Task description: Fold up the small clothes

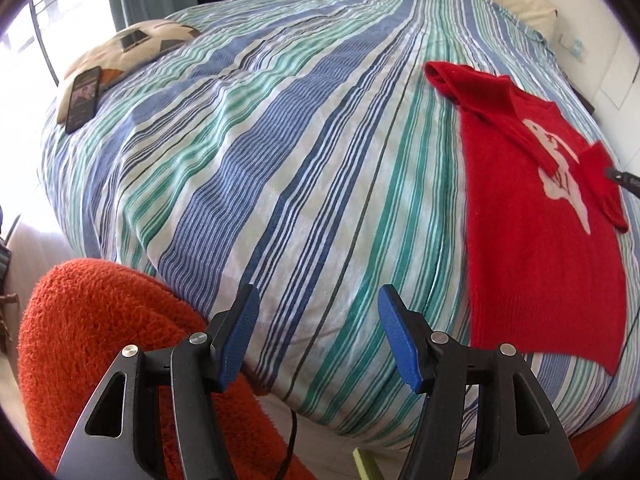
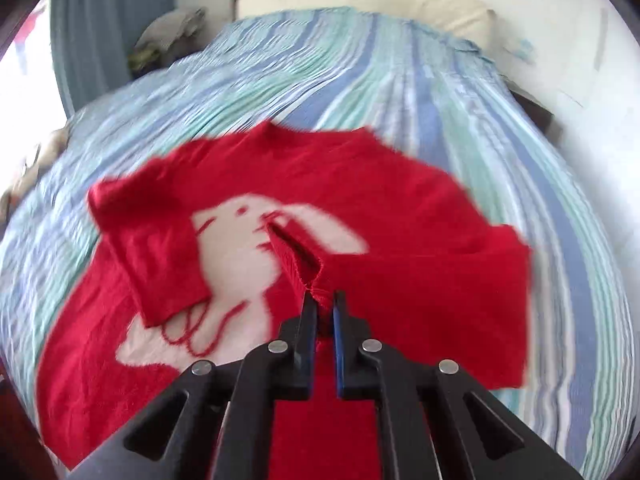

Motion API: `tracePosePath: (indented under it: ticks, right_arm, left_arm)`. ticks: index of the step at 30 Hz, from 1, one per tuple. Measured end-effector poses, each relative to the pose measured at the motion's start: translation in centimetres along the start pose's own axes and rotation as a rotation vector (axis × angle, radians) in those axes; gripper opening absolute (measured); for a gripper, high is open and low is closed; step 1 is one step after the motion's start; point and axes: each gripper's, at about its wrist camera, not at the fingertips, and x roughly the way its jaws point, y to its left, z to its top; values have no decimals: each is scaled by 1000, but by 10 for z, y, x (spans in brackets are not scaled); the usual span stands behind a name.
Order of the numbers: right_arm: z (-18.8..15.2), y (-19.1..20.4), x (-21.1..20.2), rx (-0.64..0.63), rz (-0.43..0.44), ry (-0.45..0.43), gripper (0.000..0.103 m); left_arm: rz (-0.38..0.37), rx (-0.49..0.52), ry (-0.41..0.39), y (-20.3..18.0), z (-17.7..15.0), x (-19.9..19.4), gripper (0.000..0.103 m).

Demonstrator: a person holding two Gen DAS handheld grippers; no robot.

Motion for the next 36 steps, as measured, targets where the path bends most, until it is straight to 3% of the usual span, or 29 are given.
tracePosePath:
  ticks: [5, 7, 10, 16, 20, 27, 32, 36]
  right_arm:
    - [-29, -189, -81, 399, -216, -115, 6]
    - [-55, -255, -96, 533, -294, -82, 6]
    - [-101, -314, -99, 679, -305, -34, 6]
    - [-165, -340, -92, 888, -240, -35, 6]
    - [-188, -345, -75, 940, -218, -25, 6]
    - [-190, -346, -66, 903, -204, -32, 4]
    - [-205, -360, -73, 963, -88, -72, 5]
    - [-198, -354, -81, 896, -138, -35, 10]
  left_arm:
    - [11, 6, 17, -2, -2, 5, 64]
    - [24, 22, 11, -6, -3, 4, 64]
    - [45, 51, 10, -13, -5, 6, 64]
    - [96, 96, 3, -19, -9, 5, 64]
    - [116, 83, 17, -13, -9, 7, 64]
    - [142, 112, 19, -19, -10, 5, 64]
    - [152, 148, 1, -26, -7, -7, 64]
    - [137, 177, -20, -37, 6, -24, 64]
